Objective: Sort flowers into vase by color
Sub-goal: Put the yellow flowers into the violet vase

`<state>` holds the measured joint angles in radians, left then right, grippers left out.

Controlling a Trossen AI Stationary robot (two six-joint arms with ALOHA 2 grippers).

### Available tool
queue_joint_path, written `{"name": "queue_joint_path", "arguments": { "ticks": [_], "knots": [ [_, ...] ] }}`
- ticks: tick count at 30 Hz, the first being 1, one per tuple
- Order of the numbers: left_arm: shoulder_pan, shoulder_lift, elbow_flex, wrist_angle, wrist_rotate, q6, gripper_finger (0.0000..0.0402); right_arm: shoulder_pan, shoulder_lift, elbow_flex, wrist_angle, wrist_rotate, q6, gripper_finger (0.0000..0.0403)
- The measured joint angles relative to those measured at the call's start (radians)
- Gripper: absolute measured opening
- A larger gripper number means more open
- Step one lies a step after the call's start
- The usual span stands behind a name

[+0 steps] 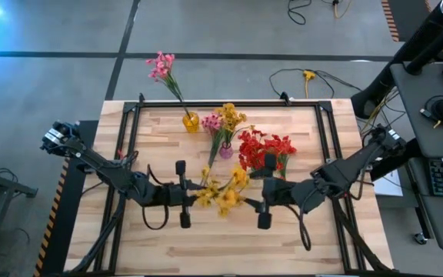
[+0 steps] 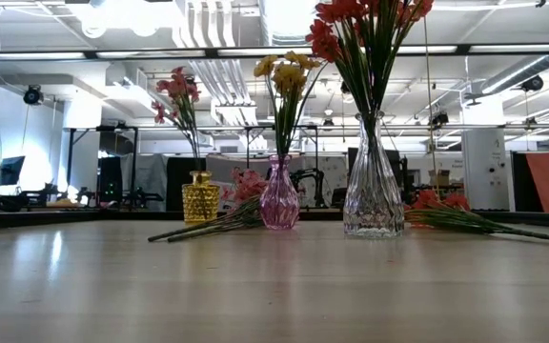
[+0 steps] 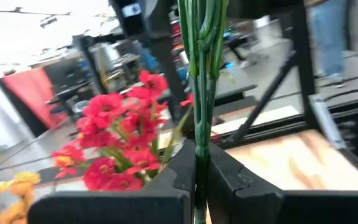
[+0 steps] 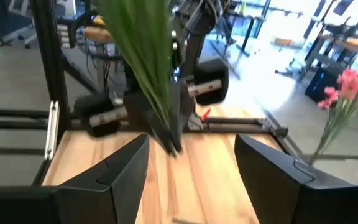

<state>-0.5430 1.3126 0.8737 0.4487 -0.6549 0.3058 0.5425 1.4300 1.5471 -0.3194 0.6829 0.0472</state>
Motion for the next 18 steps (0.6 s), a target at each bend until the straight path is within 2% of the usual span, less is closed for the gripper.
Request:
{"name": "queue_joint_path", "arguments": {
  "ticks": [4,8,11,14,18],
  "knots": [
    [0.026,-0.078,-0.083,0.028,0.135,-0.001,0.0001,0.008,-0.024,0.001,-0.117,0.001,0.087,0.0231],
    [0.069,-0.133,-0.185,0.096,0.335,0.000,0.0001,0.018,-0.009,0.001,-0.218,0.000,0.154,0.0231],
    [0.096,-0.137,-0.239,0.188,0.386,0.014,0.0001,0.022,0.018,-0.021,-0.205,0.001,0.172,0.0231],
    [0.114,-0.115,-0.280,0.306,0.401,0.039,0.0001,0.022,0.062,-0.063,-0.089,0.013,0.127,0.0231],
    [0.119,-0.072,-0.308,0.415,0.545,0.076,0.0000,0.022,0.129,-0.134,0.170,0.033,-0.044,0.0231]
  ]
}}
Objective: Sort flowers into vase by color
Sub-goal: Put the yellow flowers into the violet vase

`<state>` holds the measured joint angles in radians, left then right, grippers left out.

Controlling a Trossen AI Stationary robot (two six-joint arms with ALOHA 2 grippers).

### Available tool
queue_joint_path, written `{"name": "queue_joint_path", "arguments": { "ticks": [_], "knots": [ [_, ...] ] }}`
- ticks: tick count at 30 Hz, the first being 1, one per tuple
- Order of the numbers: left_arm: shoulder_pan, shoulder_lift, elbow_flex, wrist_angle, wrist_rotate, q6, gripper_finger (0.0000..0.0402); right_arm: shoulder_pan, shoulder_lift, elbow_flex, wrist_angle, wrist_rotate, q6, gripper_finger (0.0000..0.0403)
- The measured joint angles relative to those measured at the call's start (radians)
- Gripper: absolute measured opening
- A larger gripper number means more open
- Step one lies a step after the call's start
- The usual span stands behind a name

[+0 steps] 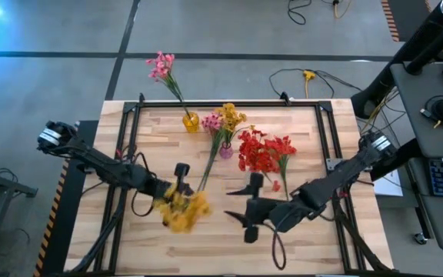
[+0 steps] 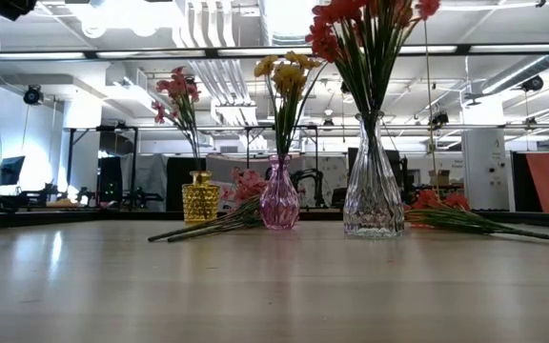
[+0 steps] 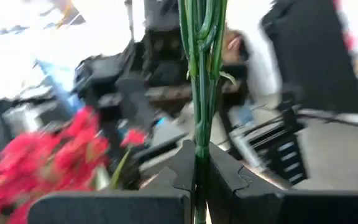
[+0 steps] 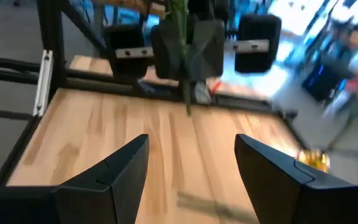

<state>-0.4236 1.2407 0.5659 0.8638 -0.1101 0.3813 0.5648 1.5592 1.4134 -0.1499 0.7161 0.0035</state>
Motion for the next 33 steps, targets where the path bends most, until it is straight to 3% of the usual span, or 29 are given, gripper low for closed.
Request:
{"name": "queue_joint_path", "arguments": {
  "ticks": [5,8,13,20,25,33],
  "knots": [
    [0.004,0.058,-0.003,0.032,0.017,0.044,0.0000,0.000,0.068,-0.031,0.355,0.018,-0.225,0.0231],
    [0.009,0.097,0.014,0.038,0.014,0.055,0.0000,-0.003,0.103,-0.031,0.484,0.013,-0.313,0.0231],
    [0.012,0.140,0.061,0.042,0.014,0.052,0.0000,-0.017,0.134,-0.032,0.525,-0.041,-0.323,0.0231],
    [0.013,0.203,0.118,0.037,0.014,0.046,0.0001,-0.029,0.145,-0.032,0.529,-0.035,-0.318,0.0224],
    [0.013,0.244,0.155,0.040,-0.009,0.038,0.0001,-0.029,0.143,-0.032,0.526,-0.036,-0.330,0.0182],
    [0.012,0.232,0.147,0.064,-0.053,-0.016,0.0005,-0.029,0.142,-0.032,0.522,-0.035,-0.356,0.0065]
  ]
}}
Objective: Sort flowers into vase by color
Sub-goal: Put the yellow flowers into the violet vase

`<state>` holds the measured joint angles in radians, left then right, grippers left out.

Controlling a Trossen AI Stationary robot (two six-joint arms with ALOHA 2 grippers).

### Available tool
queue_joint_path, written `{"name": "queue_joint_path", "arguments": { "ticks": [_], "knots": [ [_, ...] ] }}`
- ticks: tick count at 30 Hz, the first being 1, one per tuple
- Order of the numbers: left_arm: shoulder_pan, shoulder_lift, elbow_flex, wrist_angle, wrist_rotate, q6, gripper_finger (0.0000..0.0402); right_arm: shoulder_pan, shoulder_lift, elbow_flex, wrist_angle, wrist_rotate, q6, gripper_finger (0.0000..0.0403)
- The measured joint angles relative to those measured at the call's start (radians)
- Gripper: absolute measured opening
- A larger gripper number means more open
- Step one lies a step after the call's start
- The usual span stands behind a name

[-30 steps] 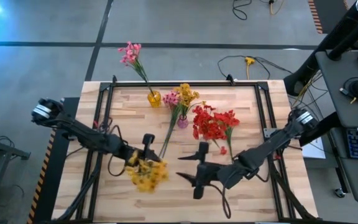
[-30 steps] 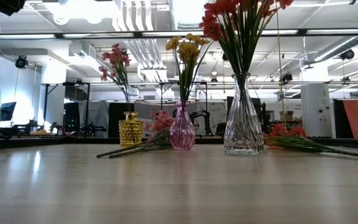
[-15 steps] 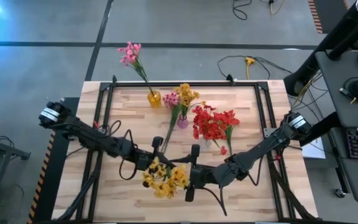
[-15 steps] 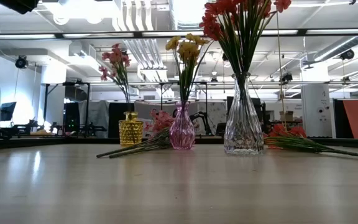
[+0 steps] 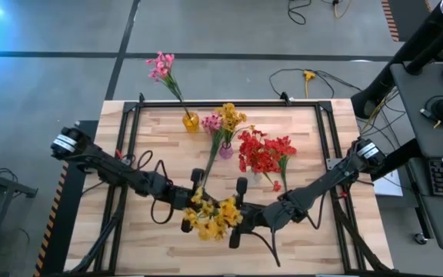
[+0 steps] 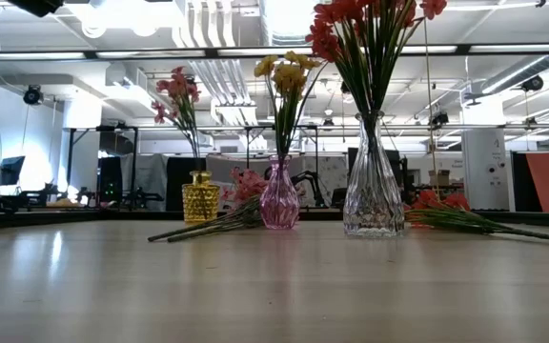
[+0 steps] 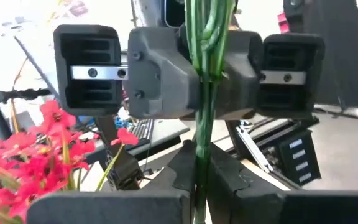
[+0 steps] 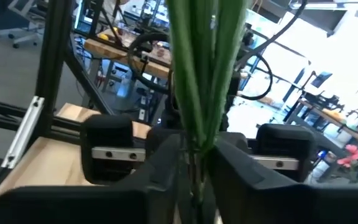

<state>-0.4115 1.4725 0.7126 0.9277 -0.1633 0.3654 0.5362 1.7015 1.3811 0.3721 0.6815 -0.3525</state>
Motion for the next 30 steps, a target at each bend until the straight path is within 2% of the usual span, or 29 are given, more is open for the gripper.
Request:
{"name": "queue_joint_path", "arguments": {
  "ticks": [5,12,17,20,24,28,30],
  "knots": [
    [0.000,-0.026,-0.005,-0.061,-0.010,-0.014,0.0049,0.002,-0.005,0.000,-0.019,-0.001,-0.010,0.0019],
    [0.001,-0.060,-0.007,-0.162,-0.018,-0.034,0.0170,0.005,-0.047,0.000,-0.080,-0.001,0.018,0.0029],
    [0.001,-0.121,-0.008,-0.348,-0.033,-0.035,0.0239,0.009,-0.107,0.000,-0.225,-0.001,0.112,0.0028],
    [0.000,-0.173,-0.009,-0.408,-0.055,-0.053,0.0258,0.010,-0.139,0.000,-0.376,-0.001,0.224,0.0028],
    [-0.001,-0.222,-0.008,-0.355,-0.055,-0.076,0.0262,0.010,-0.141,0.000,-0.526,-0.001,0.343,0.0028],
    [-0.001,-0.206,-0.008,-0.211,-0.055,-0.087,0.0262,0.004,-0.120,0.000,-0.539,-0.001,0.376,0.0028],
    [-0.001,-0.183,-0.008,-0.191,-0.055,-0.087,0.0262,0.002,-0.114,0.000,-0.538,-0.001,0.369,0.0028]
  ]
}}
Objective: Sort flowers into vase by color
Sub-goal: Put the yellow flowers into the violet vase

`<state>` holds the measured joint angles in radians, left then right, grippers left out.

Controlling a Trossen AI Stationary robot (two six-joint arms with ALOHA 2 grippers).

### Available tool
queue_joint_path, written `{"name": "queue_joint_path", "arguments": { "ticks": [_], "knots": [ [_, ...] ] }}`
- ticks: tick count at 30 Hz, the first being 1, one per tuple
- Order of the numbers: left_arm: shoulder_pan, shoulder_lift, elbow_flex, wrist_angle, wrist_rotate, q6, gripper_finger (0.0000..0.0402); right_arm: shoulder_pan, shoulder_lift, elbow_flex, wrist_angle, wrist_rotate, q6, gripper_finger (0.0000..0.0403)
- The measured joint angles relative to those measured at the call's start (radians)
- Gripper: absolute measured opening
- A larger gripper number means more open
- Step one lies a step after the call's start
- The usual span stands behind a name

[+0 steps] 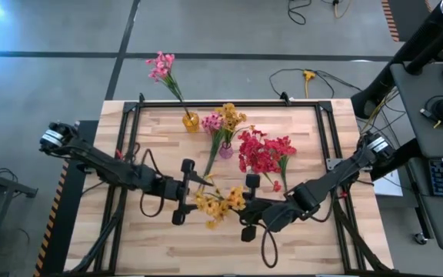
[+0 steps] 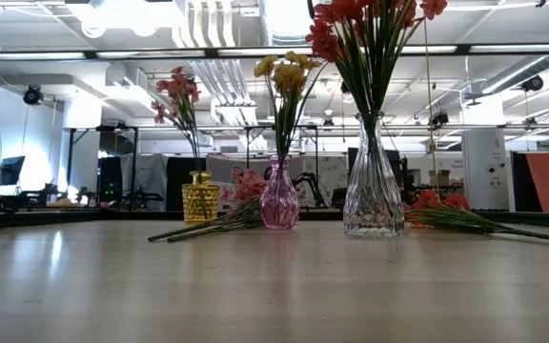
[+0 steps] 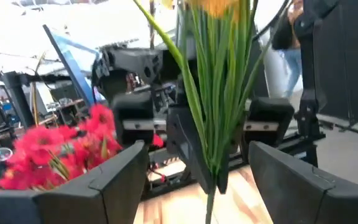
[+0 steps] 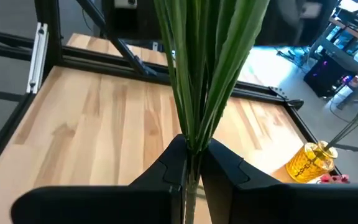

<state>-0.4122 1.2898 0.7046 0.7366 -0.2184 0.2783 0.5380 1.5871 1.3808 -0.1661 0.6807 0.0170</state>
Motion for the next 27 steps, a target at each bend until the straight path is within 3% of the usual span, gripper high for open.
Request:
{"name": "queue_joint_path", "arguments": {
  "ticks": [9,22,27],
  "knots": [
    [0.004,0.134,0.003,0.230,0.023,0.003,0.0262,-0.003,0.000,0.000,0.020,0.002,-0.014,0.0028],
    [0.005,0.270,0.158,0.195,0.026,0.023,0.0261,-0.002,0.000,0.000,0.012,0.001,-0.018,0.0028],
    [0.005,0.268,0.165,0.198,-0.006,0.023,0.0227,-0.002,0.000,0.000,0.004,0.001,-0.018,0.0028]
  ]
}}
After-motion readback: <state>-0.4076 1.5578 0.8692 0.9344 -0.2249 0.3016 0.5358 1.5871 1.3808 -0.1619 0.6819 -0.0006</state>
